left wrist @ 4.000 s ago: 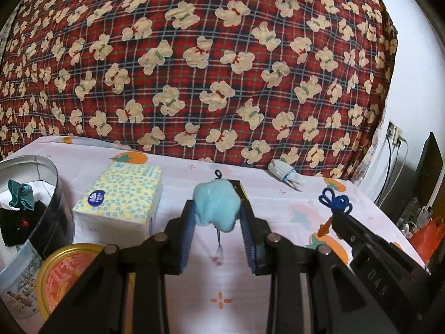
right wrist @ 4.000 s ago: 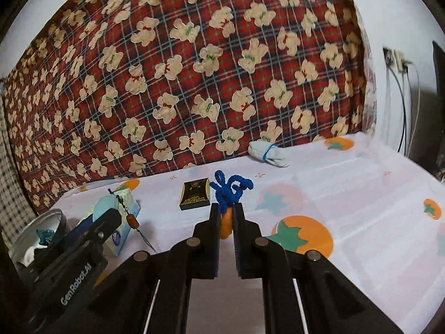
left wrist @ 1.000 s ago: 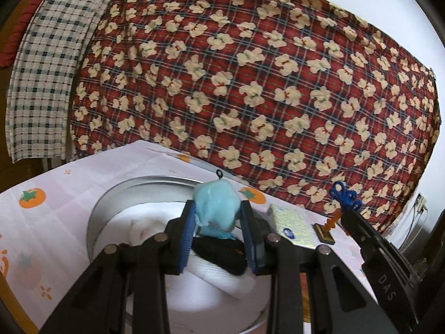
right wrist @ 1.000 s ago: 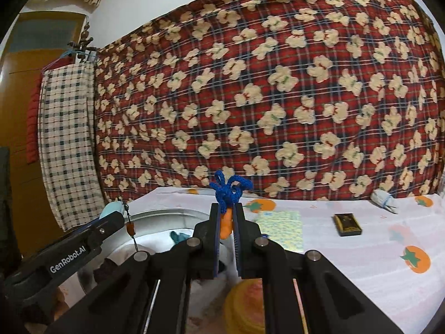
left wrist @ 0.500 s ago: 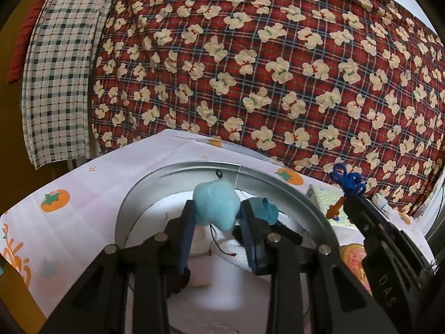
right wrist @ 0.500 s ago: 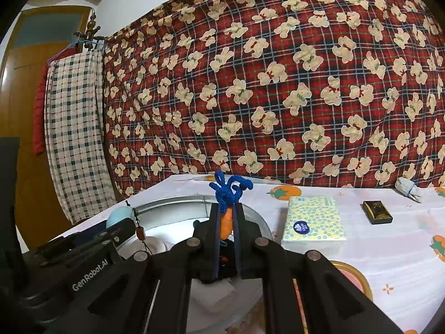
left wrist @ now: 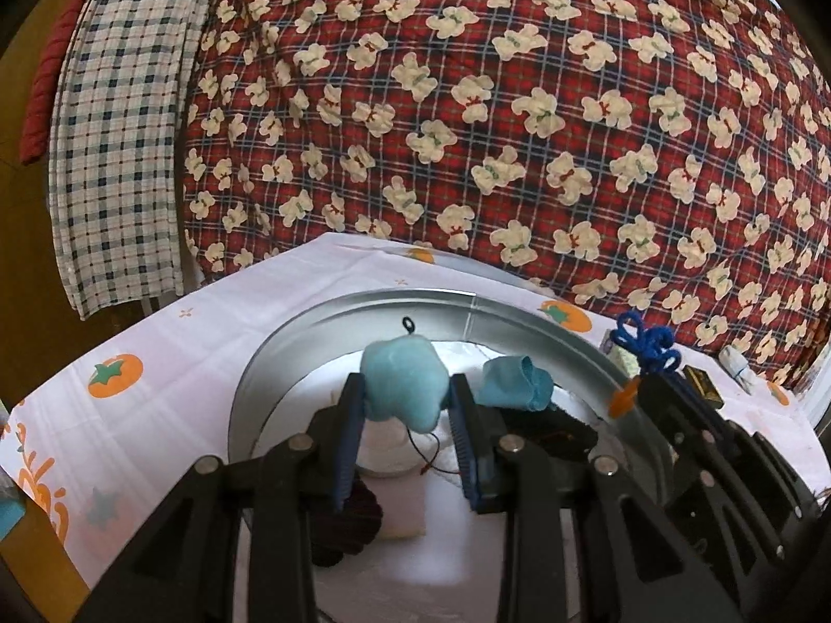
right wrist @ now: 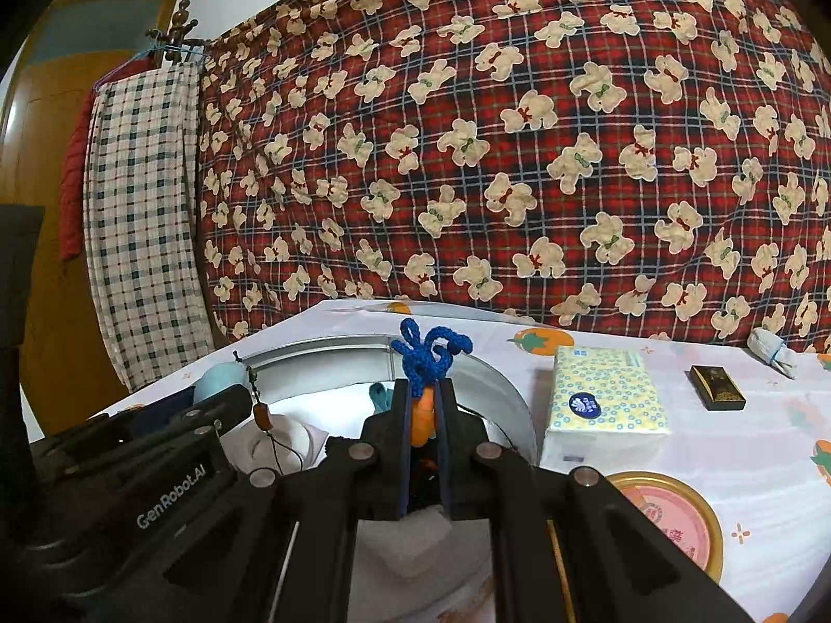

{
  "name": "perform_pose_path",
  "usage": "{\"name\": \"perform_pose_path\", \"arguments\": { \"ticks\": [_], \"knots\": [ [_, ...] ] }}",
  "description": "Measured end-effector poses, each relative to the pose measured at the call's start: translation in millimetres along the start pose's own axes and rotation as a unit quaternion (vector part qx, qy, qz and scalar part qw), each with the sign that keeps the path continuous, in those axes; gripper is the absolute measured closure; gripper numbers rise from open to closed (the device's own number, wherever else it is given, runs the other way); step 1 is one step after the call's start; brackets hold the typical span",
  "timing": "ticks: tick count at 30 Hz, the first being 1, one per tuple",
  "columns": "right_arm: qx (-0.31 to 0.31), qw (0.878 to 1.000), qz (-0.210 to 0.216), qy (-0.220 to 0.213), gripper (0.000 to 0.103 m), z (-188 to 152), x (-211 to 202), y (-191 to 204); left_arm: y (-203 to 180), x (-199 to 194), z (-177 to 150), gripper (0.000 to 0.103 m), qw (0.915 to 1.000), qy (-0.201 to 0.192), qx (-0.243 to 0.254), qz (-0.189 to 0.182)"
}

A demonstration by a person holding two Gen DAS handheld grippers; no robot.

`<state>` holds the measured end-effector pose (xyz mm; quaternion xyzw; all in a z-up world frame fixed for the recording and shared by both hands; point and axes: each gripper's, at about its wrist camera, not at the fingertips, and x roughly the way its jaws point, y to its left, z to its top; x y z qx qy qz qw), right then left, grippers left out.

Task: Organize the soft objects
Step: 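Carry the pompom and pipe-cleaner figure over the metal tin with both tools, then lower both items into the tin and open both tools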

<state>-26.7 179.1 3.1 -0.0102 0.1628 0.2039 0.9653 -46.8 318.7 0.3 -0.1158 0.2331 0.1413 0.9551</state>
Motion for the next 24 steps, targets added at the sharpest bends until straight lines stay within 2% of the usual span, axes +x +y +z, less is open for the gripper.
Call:
{"name": "perform_pose_path", "arguments": {
  "ticks": [24],
  "knots": [
    [-0.028, 0.999, 0.015, 0.034, 0.093, -3, 16, 12, 6, 21, -11, 0.073, 0.9985, 0.043, 0.003, 0.034]
  ]
}}
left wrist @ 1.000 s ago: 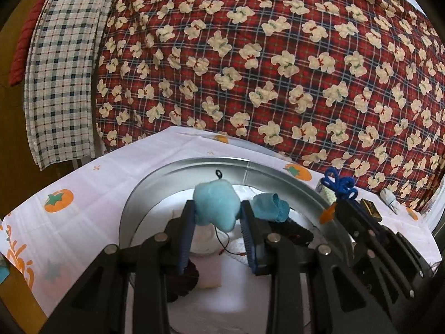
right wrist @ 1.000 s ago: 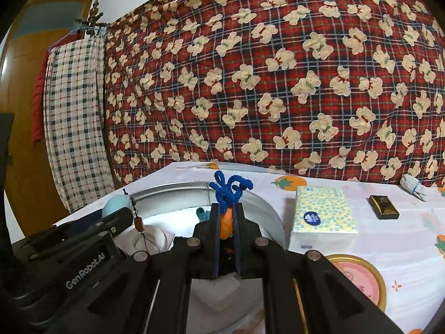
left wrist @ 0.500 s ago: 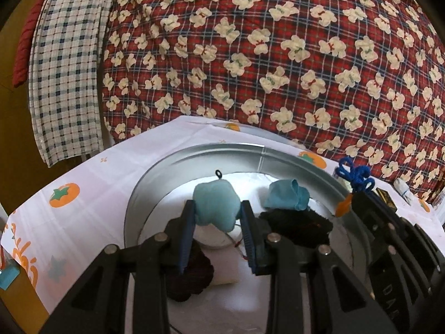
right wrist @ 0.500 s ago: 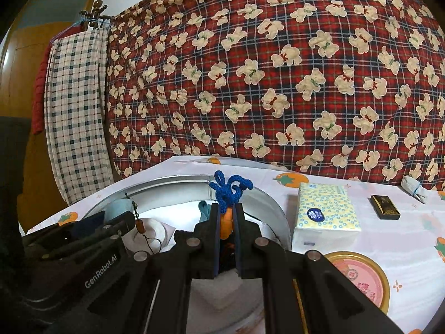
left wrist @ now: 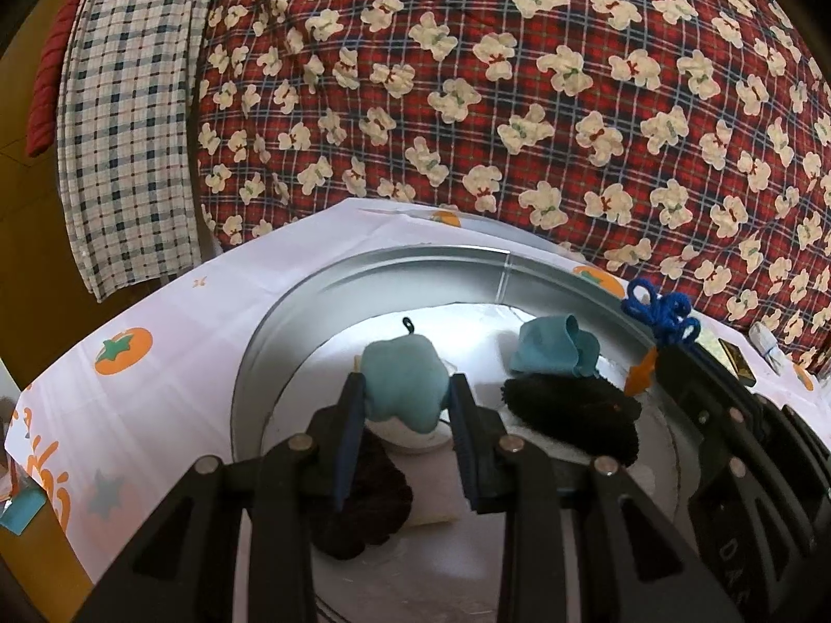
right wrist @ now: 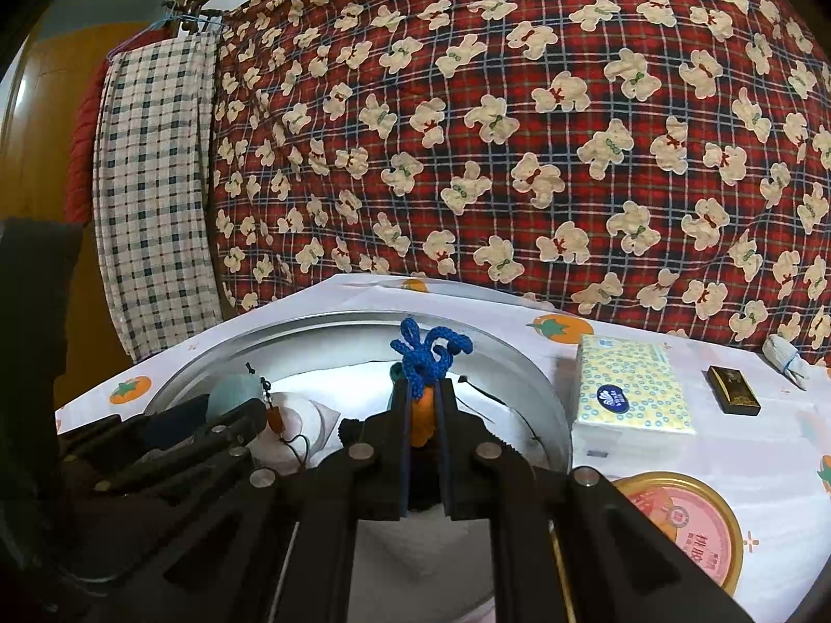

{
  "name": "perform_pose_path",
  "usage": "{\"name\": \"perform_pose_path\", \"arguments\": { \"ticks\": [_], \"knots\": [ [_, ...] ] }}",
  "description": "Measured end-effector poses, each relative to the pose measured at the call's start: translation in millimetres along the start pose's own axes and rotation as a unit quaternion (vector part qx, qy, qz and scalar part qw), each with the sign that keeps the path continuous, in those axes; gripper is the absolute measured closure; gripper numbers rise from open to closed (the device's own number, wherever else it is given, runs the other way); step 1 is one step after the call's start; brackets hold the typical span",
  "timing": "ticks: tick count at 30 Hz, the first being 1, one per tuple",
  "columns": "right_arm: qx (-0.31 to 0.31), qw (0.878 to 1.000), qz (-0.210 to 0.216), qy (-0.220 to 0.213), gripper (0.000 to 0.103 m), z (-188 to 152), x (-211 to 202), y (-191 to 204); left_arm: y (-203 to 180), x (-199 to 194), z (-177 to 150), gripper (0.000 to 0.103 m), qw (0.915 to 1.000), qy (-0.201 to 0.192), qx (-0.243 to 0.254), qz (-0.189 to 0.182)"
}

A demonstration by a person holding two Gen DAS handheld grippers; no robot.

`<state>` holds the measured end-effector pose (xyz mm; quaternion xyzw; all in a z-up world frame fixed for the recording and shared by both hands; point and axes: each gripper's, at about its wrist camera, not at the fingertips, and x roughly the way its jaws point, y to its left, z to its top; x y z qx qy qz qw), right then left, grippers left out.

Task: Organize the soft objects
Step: 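Lower both items into the tin and open both tools, then withdraw both open tools from the tin toward the remaining items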

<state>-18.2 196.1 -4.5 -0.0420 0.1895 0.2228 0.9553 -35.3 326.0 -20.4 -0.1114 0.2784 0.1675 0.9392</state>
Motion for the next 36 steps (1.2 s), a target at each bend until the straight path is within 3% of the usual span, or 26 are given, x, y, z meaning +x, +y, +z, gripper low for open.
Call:
{"name": "perform_pose_path", "arguments": {
  "ticks": [4, 8, 10, 12, 14, 15, 16, 17, 26, 36],
  "knots": [
    [-0.005, 1.000, 0.006, 0.006, 0.093, 0, 2, 2, 0, 1, 0, 0.071, 1.0000, 0.003, -0.001, 0.003],
    [-0.006, 1.000, 0.013, 0.003, 0.085, 0, 1, 2, 2, 1, -1, 0.059, 1.0000, 0.001, -0.004, 0.009],
    [0.001, 1.000, 0.008, -0.001, 0.059, -1, 0, -1, 3, -1, -1, 0.057, 1.0000, -0.003, -0.009, 0.002],
    [0.025, 1.000, -0.013, -0.008, 0.042, -1, -4, -11, 3, -1, -1, 0.055, 1.0000, -0.003, -0.007, 0.004],
    [0.048, 0.999, -0.015, -0.018, 0.029, -2, -8, -20, 1, -3, -2, 0.040, 0.9999, -0.009, 0.002, 0.012],
    [0.059, 0.998, -0.012, -0.026, 0.022, -3, -12, -25, 0, -7, -2, 0.017, 0.9991, -0.020, 0.009, 0.036],
    [0.062, 0.997, -0.014, -0.031, 0.021, -3, -14, -26, -2, -10, -3, 0.002, 0.9983, -0.028, 0.012, 0.051],
    [0.060, 0.997, -0.018, -0.035, 0.021, -4, -17, -26, -4, -14, -3, 0.000, 0.9975, -0.037, 0.015, 0.058],
    [0.034, 0.996, -0.051, -0.061, 0.021, -3, -28, -20, 7, -10, -2, 0.001, 0.9976, -0.021, -0.016, 0.064],
    [0.052, 0.993, -0.072, -0.079, 0.021, -4, -37, -31, 8, -12, -6, 0.001, 0.9974, -0.017, -0.038, 0.059]
  ]
}}
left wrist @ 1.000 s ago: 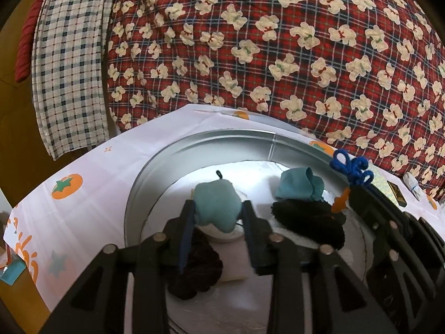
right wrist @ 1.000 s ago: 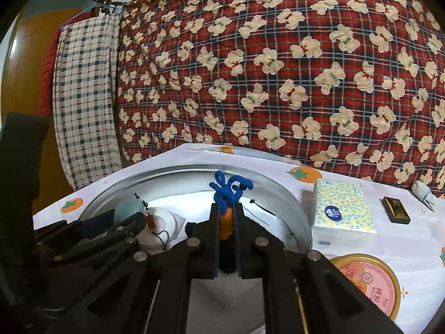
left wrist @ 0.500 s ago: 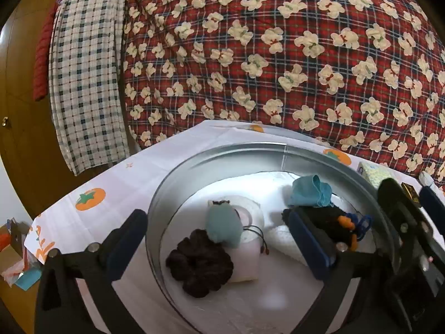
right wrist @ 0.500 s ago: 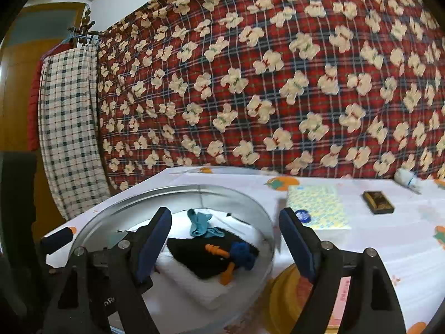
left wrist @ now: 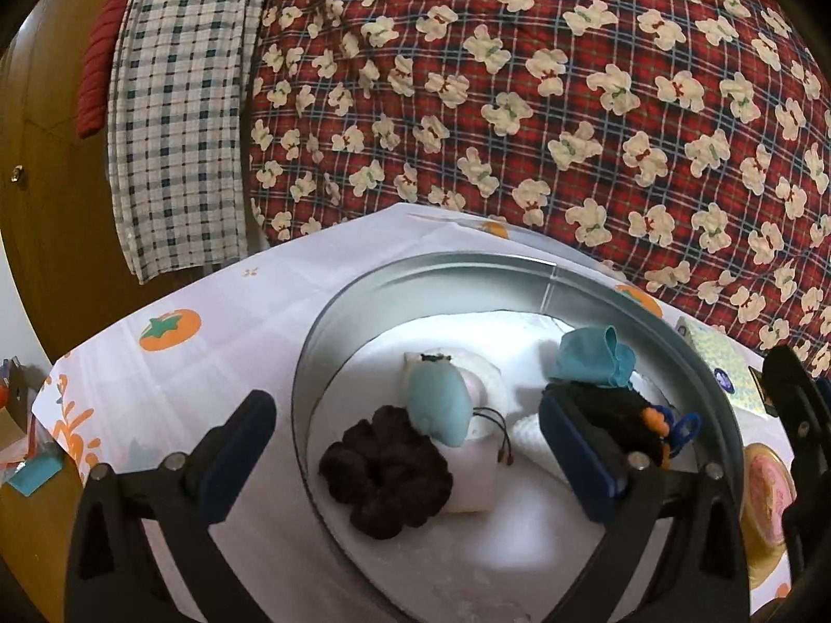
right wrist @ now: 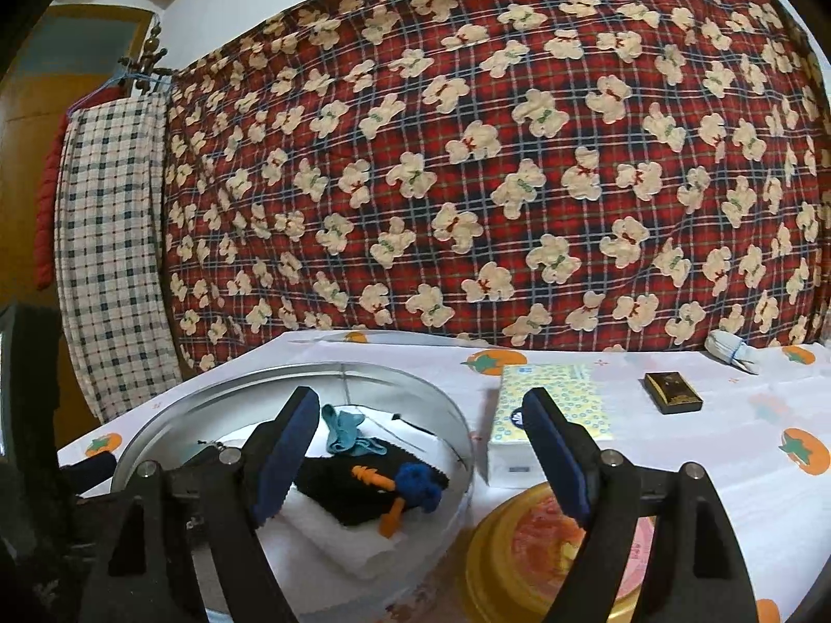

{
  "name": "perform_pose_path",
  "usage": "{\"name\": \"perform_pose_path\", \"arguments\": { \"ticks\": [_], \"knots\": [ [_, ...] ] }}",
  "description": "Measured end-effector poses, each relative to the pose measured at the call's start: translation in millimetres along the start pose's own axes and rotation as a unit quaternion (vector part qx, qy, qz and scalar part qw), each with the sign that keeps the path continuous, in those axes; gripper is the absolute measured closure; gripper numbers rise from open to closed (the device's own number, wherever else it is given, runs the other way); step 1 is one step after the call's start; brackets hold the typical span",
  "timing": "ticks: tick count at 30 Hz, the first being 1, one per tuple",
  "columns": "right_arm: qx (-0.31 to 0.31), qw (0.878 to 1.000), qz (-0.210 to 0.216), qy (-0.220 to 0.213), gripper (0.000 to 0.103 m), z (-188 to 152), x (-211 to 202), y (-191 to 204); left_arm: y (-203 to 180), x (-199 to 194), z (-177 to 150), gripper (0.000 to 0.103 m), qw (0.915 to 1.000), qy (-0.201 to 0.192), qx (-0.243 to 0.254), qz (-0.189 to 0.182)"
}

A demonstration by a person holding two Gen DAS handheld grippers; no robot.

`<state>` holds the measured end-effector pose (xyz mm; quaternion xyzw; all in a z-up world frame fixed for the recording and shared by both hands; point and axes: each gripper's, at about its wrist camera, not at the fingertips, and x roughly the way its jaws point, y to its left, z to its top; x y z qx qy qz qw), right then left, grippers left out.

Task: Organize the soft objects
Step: 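Withdraw both open tools from the tin toward the remaining items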

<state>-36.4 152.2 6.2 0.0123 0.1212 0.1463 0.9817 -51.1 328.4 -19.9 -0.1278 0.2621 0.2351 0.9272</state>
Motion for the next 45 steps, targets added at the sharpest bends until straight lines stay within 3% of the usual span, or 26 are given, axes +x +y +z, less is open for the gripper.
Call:
{"name": "perform_pose_path", "arguments": {
  "ticks": [7, 16, 28, 45],
  "knots": [
    [0.005, 1.000, -0.021, -0.003, 0.021, 0, -4, -11, -8, -21, -5, 0.001, 0.9989, -0.045, 0.004, 0.009],
    [0.018, 0.999, -0.042, 0.003, 0.021, -1, -17, -48, -39, -48, -20, 0.001, 0.9961, -0.075, 0.007, -0.045],
    [0.013, 0.995, -0.101, 0.015, 0.021, -1, -36, -123, -111, -73, -39, 0.001, 0.9884, -0.093, 0.062, -0.103],
    [0.019, 0.984, -0.174, 0.018, 0.021, 2, -61, -223, -209, -100, -66, 0.001, 0.9703, -0.106, 0.141, -0.166]
  ]
}}
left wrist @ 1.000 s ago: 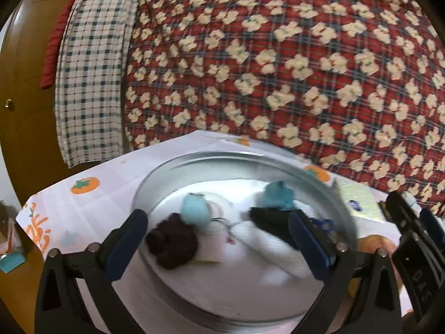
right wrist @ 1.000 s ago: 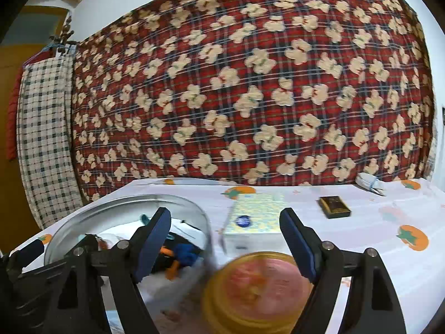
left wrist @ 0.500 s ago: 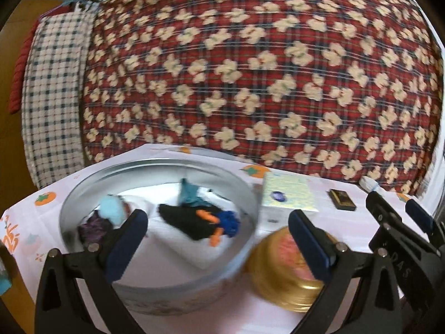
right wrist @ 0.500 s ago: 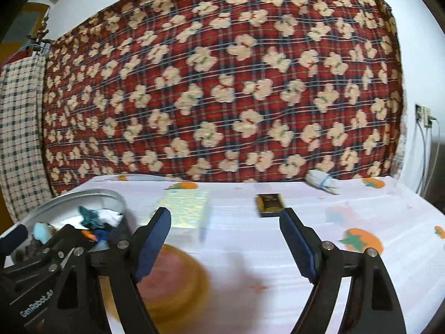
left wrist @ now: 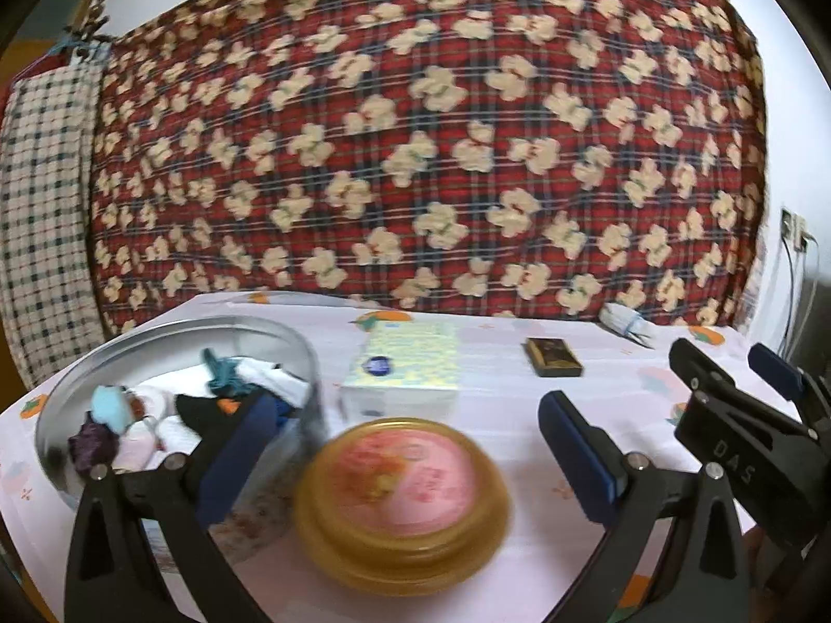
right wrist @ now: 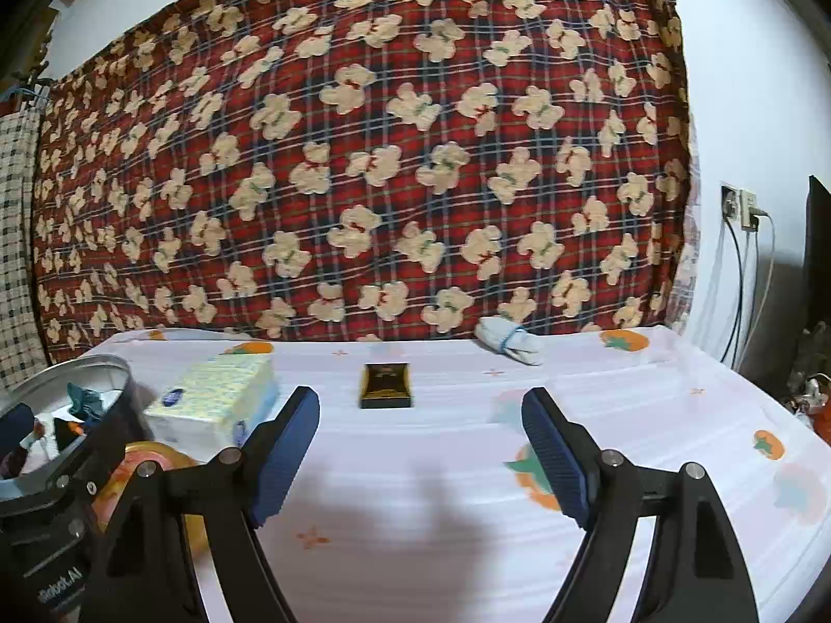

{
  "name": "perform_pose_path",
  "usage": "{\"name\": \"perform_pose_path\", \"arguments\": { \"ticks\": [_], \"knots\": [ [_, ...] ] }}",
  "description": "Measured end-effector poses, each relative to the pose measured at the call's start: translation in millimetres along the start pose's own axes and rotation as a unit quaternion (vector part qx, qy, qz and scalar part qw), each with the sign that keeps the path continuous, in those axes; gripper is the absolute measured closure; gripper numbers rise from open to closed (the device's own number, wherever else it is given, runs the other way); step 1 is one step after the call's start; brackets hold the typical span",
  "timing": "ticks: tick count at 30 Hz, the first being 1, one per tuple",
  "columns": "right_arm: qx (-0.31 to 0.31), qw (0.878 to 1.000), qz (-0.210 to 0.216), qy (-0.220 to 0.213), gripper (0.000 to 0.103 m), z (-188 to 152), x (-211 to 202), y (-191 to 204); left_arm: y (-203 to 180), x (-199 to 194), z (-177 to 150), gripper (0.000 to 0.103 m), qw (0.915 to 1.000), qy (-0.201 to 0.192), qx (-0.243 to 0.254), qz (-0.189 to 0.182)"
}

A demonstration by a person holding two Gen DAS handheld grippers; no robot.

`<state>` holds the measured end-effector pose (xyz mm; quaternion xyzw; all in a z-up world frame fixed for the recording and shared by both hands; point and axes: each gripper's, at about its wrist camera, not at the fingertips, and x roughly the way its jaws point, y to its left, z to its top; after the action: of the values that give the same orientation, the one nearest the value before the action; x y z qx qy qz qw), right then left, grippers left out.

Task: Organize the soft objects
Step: 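Withdraw both open tools from the tin toward the remaining items, then move the left tool to the black-and-gold box while the right tool moves to the white glove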

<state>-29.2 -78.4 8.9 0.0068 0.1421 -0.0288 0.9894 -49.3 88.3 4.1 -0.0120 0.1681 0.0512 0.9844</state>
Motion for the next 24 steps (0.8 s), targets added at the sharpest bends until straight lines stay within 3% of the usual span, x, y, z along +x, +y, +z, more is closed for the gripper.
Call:
{"name": "perform_pose_path", "arguments": {
  "ticks": [5, 13, 24],
  "knots": [
    [-0.004, 1.000, -0.015, 0.001, 0.021, 2, 6, -23, -27, 6, 1, 0.001, 0.9996, 0.009, 0.013, -0.023],
    [0.002, 0.999, -0.045, 0.004, 0.021, 7, 20, -63, -73, 33, 3, 0.001, 0.9965, 0.054, 0.031, -0.056],
    [-0.003, 0.998, -0.062, 0.026, 0.021, 16, 57, -96, -116, 81, 10, 0.002, 0.9921, 0.104, 0.026, -0.065]
  ]
}}
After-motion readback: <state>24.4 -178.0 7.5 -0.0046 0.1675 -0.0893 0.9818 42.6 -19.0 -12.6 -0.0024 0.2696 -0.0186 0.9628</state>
